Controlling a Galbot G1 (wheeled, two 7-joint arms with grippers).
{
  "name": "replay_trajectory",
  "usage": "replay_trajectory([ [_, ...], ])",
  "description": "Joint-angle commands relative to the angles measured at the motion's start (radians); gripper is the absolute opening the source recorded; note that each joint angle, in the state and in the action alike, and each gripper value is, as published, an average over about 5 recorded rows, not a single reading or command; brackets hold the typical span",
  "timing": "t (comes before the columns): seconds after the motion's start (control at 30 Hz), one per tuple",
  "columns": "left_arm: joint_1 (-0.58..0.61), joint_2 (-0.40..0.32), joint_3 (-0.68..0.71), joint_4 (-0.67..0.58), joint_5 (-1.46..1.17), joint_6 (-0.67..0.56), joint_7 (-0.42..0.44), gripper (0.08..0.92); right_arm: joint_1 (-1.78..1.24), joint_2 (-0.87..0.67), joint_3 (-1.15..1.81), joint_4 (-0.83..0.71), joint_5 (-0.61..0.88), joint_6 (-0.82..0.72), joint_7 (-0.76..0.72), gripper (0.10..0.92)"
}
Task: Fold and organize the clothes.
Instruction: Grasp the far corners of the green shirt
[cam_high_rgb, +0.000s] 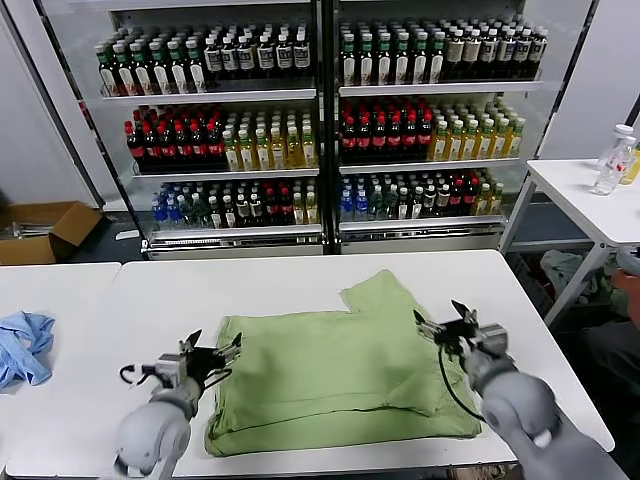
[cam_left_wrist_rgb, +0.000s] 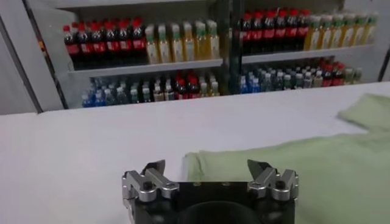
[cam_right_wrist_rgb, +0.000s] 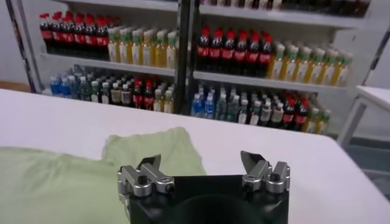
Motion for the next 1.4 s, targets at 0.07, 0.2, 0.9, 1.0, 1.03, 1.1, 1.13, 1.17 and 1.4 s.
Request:
replay_trajectory([
  [0.07,-0.265,0.049,0.134,0.322,-0.043,0.004,-0.008,0.823,0.325,0.127,-0.219,-0.352,0.044,-0.041,0.008,0.823],
  [0.2,-0.254,0.053,0.138,0.316,-0.089,0.005,-0.008,0.823,0.369,0.168,-0.252,-0.432,0.031,-0.041,-0.003,0.823],
  [0.9,-0.114,0.091,0.083,0.196,-0.312,0.001,0.072,0.351,0.409,0.22,-0.295,-0.611,0.08,-0.029,-0.087,0.534],
  [1.0,-0.11,0.094,0.071,0.175,-0.342,-0.002,0.073,0.265,0.4,0.21,-0.293,-0.571,0.078,-0.007,-0.094,0.447],
  [1.03,-0.109,0.094,0.067,0.166,-0.352,-0.005,0.073,0.23,0.396,0.205,-0.291,-0.552,0.077,0.0,-0.096,0.421],
  [1.1,-0.108,0.096,0.059,0.147,-0.368,-0.015,0.074,0.178,0.384,0.191,-0.288,-0.508,0.074,0.013,-0.098,0.36],
  [1.13,-0.107,0.097,0.055,0.138,-0.375,-0.02,0.075,0.147,0.378,0.184,-0.286,-0.488,0.072,0.019,-0.098,0.334],
  [1.17,-0.105,0.098,0.051,0.128,-0.382,-0.025,0.076,0.125,0.371,0.175,-0.283,-0.467,0.07,0.025,-0.098,0.308],
  [1.4,-0.069,0.103,0.014,0.044,-0.43,-0.05,0.081,0.088,0.297,0.118,-0.217,-0.315,0.062,0.069,-0.095,0.13],
])
